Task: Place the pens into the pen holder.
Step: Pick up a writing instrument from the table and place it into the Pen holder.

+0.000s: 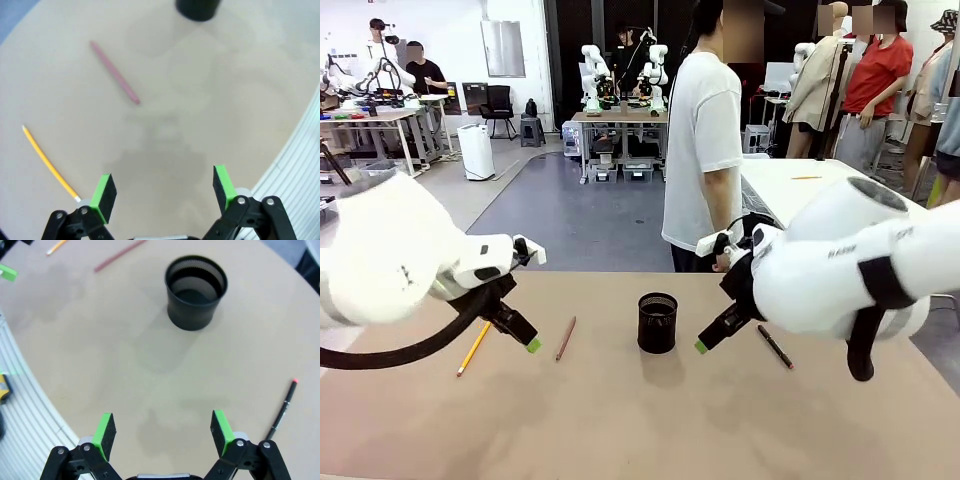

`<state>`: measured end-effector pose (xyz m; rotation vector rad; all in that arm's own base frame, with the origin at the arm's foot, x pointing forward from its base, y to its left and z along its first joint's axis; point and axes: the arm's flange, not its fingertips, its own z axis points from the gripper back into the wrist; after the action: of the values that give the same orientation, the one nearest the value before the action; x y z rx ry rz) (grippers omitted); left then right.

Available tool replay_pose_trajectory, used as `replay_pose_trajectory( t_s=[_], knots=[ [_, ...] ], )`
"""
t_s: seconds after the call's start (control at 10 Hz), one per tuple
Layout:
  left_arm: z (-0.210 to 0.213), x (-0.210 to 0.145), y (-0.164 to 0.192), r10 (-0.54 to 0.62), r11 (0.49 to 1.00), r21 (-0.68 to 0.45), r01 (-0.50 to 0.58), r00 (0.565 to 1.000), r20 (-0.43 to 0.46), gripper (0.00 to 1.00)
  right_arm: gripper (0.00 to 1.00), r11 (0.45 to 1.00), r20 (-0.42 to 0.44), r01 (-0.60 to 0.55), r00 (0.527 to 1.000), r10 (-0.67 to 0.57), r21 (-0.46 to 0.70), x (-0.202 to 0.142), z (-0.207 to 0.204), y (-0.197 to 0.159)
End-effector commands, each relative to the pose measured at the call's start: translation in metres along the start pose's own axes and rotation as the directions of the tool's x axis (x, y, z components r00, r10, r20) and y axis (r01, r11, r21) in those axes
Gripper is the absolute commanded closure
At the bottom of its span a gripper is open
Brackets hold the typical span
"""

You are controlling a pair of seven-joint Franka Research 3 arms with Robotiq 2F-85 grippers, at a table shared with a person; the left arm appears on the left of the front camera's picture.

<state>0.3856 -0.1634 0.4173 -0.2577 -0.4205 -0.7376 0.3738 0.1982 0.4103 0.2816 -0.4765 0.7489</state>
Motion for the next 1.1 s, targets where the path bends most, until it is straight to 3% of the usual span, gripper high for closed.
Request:
replay_pose_trajectory(
  t_s=[0.0,0.2,0.5,1.0],
  knots=[
    [0.033,0.0,0.021,-0.062,0.991,-0.113,0.066,0.997,0.036,0.0,0.0,0.996,0.015,-0.047,0.999,0.046,0.075,0.007,0.015,-0.022],
    [0.067,-0.004,0.034,-0.155,0.98,-0.1,0.169,0.978,0.136,0.0,0.0,0.985,0.037,-0.106,0.994,0.102,0.134,0.021,0.05,-0.031],
    [0.101,-0.014,0.055,-0.285,0.956,0.009,0.294,0.918,0.275,0.0,0.0,0.957,0.091,-0.183,0.982,0.167,0.225,0.031,0.085,-0.063],
    [0.128,-0.008,0.072,-0.373,0.926,0.065,0.373,0.869,0.325,0.0,0.0,0.951,0.241,-0.26,0.946,0.216,0.167,0.039,0.106,-0.117]
  ],
)
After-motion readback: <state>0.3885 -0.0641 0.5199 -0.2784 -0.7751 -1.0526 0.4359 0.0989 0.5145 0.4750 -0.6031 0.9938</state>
